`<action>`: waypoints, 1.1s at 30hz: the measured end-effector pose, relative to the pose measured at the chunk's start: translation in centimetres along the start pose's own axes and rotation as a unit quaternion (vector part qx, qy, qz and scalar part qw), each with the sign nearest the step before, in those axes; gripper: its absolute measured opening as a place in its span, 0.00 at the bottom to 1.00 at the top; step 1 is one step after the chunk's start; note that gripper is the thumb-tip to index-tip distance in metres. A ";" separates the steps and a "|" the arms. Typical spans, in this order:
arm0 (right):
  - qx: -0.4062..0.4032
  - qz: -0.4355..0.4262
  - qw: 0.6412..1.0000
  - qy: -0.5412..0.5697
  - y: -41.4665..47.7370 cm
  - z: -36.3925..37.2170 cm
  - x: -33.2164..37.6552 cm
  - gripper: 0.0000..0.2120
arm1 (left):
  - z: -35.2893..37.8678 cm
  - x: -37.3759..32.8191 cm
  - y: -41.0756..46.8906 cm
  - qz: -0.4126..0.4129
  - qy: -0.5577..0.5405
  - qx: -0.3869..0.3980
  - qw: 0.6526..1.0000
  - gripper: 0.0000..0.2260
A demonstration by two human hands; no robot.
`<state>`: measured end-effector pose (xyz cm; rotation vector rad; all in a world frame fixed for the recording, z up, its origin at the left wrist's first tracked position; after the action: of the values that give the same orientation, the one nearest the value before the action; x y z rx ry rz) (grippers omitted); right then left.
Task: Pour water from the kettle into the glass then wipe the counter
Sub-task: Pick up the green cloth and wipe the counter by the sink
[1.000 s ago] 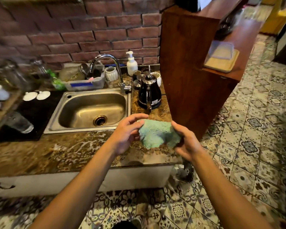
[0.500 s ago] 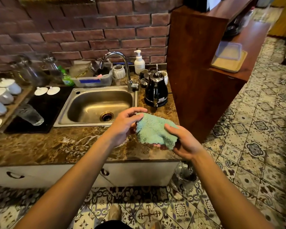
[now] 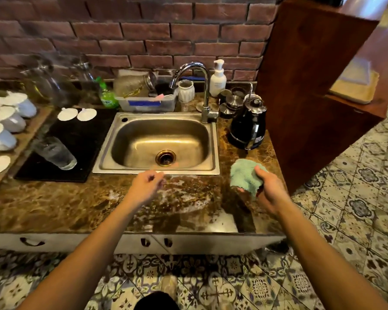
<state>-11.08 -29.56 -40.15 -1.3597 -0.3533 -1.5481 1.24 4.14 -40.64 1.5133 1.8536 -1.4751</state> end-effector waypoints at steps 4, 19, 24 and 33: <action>-0.072 -0.116 0.925 -0.355 3.4 -2.7 0.9 0.19 | -5.6 5.5 4.8 0.039 0.142 -0.078 0.986 0.08; 0.031 -0.133 0.777 -0.614 8.8 -0.6 -11.4 0.15 | -18.9 23.7 9.5 -0.005 0.421 -0.147 0.895 0.31; 0.016 -0.129 0.794 -0.594 8.1 -0.8 -12.1 0.26 | -18.7 24.4 9.8 0.009 0.443 -0.170 0.880 0.31; 0.058 -0.147 0.818 -0.553 4.0 3.3 -15.3 0.24 | -16.8 24.8 8.6 0.021 0.441 -0.201 0.875 0.35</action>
<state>-8.09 -21.59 -53.85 -2.0613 -1.3947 -0.7488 4.79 30.39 -56.97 2.1494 2.3450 -0.2698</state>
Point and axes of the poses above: each hand's wrist, its own y-axis towards the middle knuckle, its own z-axis out of the palm, x = y × z, the point moved 9 cm from there along y, towards the middle knuckle, and after that the axes turned 13 degrees about -z, right-handed, at the moved point
